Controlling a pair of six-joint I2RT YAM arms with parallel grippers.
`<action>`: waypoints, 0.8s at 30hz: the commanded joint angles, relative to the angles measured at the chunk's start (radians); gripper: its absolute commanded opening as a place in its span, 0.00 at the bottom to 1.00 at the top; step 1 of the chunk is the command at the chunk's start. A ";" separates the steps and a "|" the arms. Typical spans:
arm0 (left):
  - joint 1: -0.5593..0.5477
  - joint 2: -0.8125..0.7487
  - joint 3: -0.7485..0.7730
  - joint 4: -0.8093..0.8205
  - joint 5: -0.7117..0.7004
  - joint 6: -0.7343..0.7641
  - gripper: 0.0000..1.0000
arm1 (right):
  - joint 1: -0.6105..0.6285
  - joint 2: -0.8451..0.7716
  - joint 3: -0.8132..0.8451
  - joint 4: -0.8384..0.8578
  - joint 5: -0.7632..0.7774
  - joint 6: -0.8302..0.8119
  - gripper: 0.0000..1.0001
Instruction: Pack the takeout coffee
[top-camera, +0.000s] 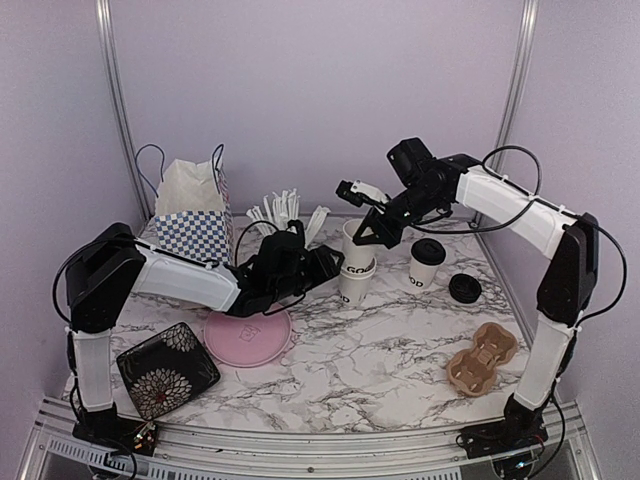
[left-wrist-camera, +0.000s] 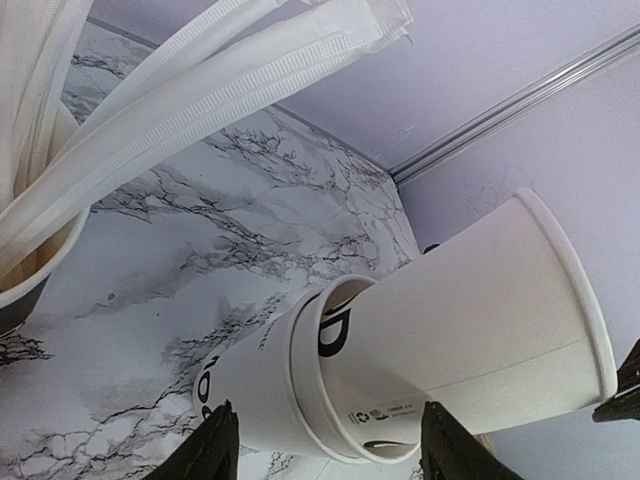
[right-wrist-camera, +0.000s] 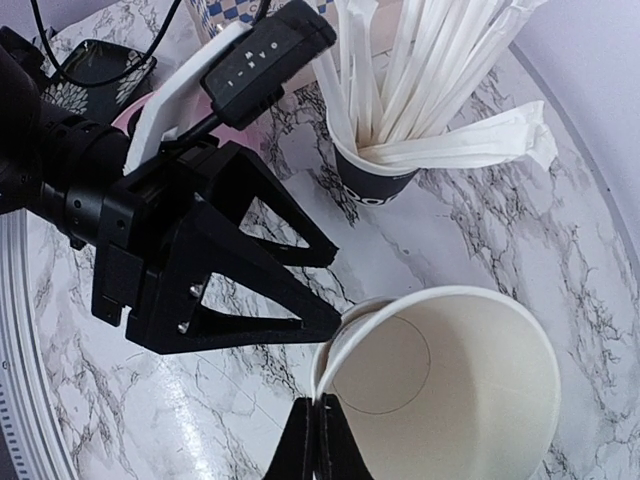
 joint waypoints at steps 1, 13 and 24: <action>-0.014 -0.122 -0.048 0.003 -0.025 0.097 0.64 | 0.014 -0.045 0.070 -0.016 0.023 -0.011 0.00; -0.016 -0.343 -0.162 -0.170 0.034 0.403 0.99 | 0.059 -0.252 -0.098 -0.031 -0.052 -0.141 0.00; 0.016 -0.423 -0.087 -0.445 0.021 0.382 0.99 | 0.362 -0.358 -0.532 0.125 0.115 -0.325 0.00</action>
